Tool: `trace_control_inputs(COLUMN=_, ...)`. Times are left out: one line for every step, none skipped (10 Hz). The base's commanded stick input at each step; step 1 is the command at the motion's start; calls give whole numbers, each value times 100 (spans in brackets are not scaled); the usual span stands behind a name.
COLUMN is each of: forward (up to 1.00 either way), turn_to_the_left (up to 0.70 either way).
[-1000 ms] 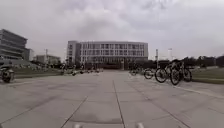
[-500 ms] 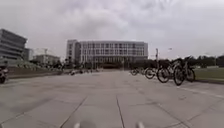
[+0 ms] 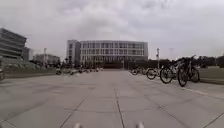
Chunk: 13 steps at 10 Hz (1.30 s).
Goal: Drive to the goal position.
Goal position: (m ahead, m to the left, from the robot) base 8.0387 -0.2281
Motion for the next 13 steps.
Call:
trace_control_inputs(forward=50, turn_to_the_left=3)
trace_control_inputs(forward=50, turn_to_the_left=3)
trace_control_inputs(forward=50, turn_to_the_left=1)
trace_control_inputs(forward=50, turn_to_the_left=0)
trace_control_inputs(forward=50, turn_to_the_left=0)
trace_control_inputs(forward=50, turn_to_the_left=0)
trace_control_inputs(forward=50, turn_to_the_left=0)
trace_control_inputs(forward=50, turn_to_the_left=0)
trace_control_inputs(forward=50, turn_to_the_left=0)
trace_control_inputs(forward=50, turn_to_the_left=0)
trace_control_inputs(forward=50, turn_to_the_left=0)
trace_control_inputs(forward=50, turn_to_the_left=0)
trace_control_inputs(forward=50, turn_to_the_left=0)
